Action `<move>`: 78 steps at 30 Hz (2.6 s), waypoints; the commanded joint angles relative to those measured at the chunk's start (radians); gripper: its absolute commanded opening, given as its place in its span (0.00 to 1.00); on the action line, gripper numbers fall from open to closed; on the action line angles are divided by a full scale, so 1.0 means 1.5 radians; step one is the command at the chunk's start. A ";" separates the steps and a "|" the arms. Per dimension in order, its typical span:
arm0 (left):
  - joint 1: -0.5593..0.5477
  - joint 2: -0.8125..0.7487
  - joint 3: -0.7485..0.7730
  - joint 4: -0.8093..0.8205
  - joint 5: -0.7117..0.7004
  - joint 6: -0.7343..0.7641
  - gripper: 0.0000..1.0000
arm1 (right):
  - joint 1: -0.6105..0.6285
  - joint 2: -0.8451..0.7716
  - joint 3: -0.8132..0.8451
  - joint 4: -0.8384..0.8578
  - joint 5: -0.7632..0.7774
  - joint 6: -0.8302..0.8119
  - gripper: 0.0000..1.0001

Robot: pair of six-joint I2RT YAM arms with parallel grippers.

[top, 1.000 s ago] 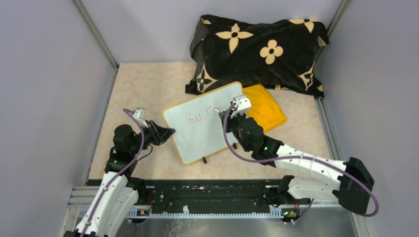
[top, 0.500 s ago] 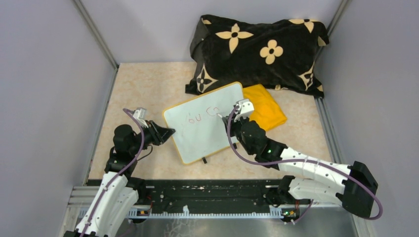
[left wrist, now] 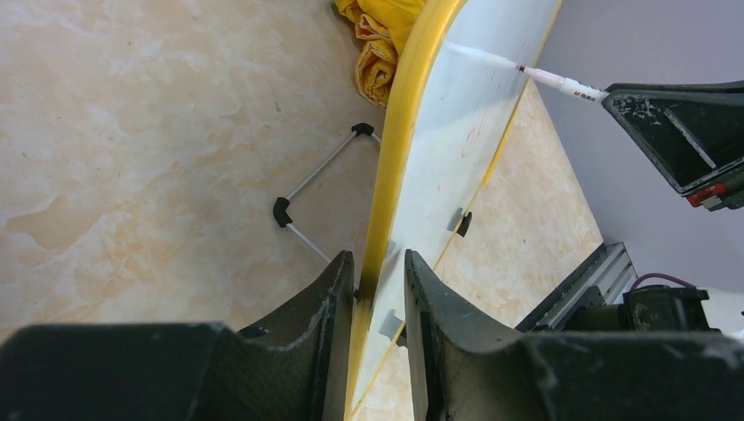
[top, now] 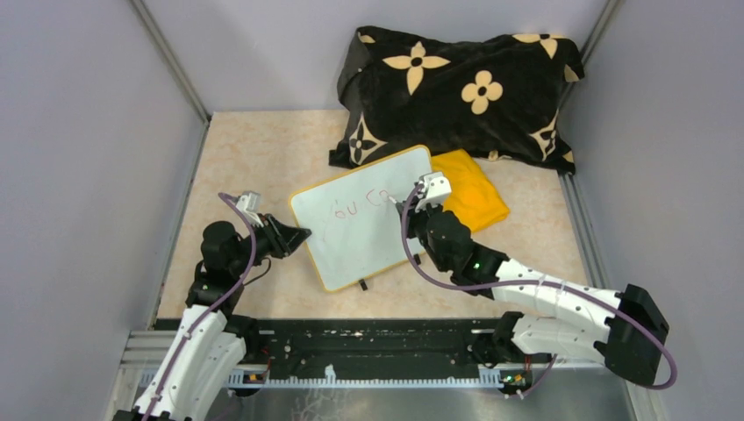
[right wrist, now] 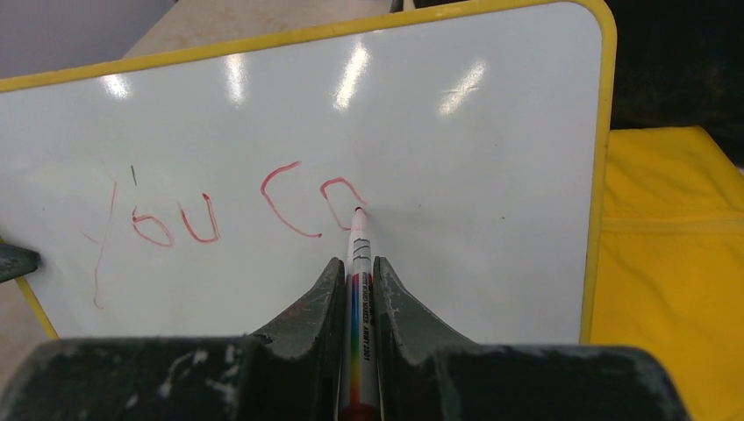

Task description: Write a sentence on the whiteboard

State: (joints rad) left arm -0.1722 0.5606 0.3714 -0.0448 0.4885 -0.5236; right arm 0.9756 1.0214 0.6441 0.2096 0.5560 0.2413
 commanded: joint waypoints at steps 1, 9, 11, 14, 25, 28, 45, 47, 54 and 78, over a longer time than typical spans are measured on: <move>0.002 -0.006 -0.002 0.016 0.004 0.001 0.33 | -0.011 0.011 0.046 0.048 0.004 -0.015 0.00; 0.002 -0.005 -0.002 0.018 0.005 0.001 0.33 | -0.013 0.021 0.054 0.054 0.000 -0.020 0.00; 0.002 -0.005 -0.002 0.018 0.006 0.001 0.33 | -0.013 0.021 0.050 0.051 -0.001 -0.018 0.00; 0.002 -0.005 -0.002 0.018 0.006 0.001 0.33 | -0.014 0.016 0.040 0.043 -0.002 -0.011 0.00; 0.002 -0.005 -0.002 0.018 0.007 0.001 0.33 | -0.013 -0.031 -0.012 0.009 -0.006 0.021 0.00; 0.002 -0.005 -0.002 0.019 0.008 0.001 0.33 | -0.013 -0.038 -0.012 0.002 -0.007 0.021 0.00; 0.002 -0.006 -0.003 0.018 0.008 0.001 0.34 | -0.020 -0.040 0.035 0.059 0.011 -0.025 0.00; 0.002 -0.005 -0.002 0.018 0.007 0.001 0.34 | -0.021 -0.033 0.037 0.068 0.010 -0.026 0.00; 0.002 -0.004 -0.003 0.022 0.009 0.001 0.34 | -0.031 -0.013 0.045 0.086 0.006 -0.031 0.00; 0.002 -0.004 -0.004 0.023 0.011 0.000 0.34 | -0.041 -0.038 -0.022 0.014 -0.015 0.036 0.00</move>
State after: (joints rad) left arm -0.1722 0.5606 0.3714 -0.0441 0.4896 -0.5236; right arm 0.9241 0.9966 0.6277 0.2428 0.5446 0.2642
